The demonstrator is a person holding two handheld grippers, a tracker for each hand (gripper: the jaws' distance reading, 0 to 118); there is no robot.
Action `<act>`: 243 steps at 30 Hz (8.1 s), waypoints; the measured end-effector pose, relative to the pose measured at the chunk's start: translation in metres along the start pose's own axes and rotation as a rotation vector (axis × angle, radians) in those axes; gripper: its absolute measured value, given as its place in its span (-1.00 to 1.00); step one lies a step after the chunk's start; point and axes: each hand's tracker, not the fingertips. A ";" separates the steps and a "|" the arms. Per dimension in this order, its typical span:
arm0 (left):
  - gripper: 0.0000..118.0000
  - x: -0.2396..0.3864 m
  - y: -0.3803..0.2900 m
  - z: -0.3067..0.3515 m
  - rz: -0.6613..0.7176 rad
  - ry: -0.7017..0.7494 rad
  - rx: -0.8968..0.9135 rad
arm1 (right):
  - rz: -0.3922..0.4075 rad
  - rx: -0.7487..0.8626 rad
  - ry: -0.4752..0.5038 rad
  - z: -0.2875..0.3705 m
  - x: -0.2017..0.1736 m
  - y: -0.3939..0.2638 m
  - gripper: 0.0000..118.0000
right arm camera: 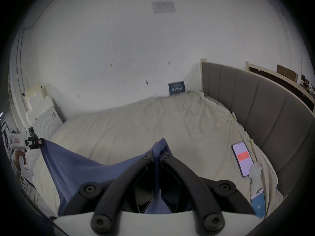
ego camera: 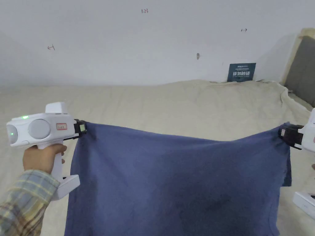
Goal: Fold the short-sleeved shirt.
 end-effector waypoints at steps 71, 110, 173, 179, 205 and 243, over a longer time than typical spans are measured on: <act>-1.00 -0.082 -0.285 0.086 0.114 0.136 -0.156 | 0.062 -0.145 0.027 0.090 0.011 -0.209 -0.97; 0.99 -0.018 -0.255 0.158 -0.011 0.191 -0.047 | 0.026 -0.077 -0.050 0.150 -0.001 -0.190 0.78; -0.99 -0.052 -0.320 0.091 0.029 0.139 -0.402 | 0.019 -0.119 -0.137 0.131 -0.004 -0.223 -0.97; -0.99 -0.047 -0.306 0.102 0.032 0.118 -0.358 | -0.030 -0.315 -0.169 0.095 0.020 -0.267 0.43; -0.99 -0.057 -0.257 0.089 0.124 0.121 -0.252 | -0.042 -0.270 -0.068 0.073 0.011 -0.229 -0.95; 0.95 -0.014 -0.191 -0.029 -0.073 0.171 -0.277 | -0.006 -0.296 -0.138 -0.031 -0.004 -0.171 0.66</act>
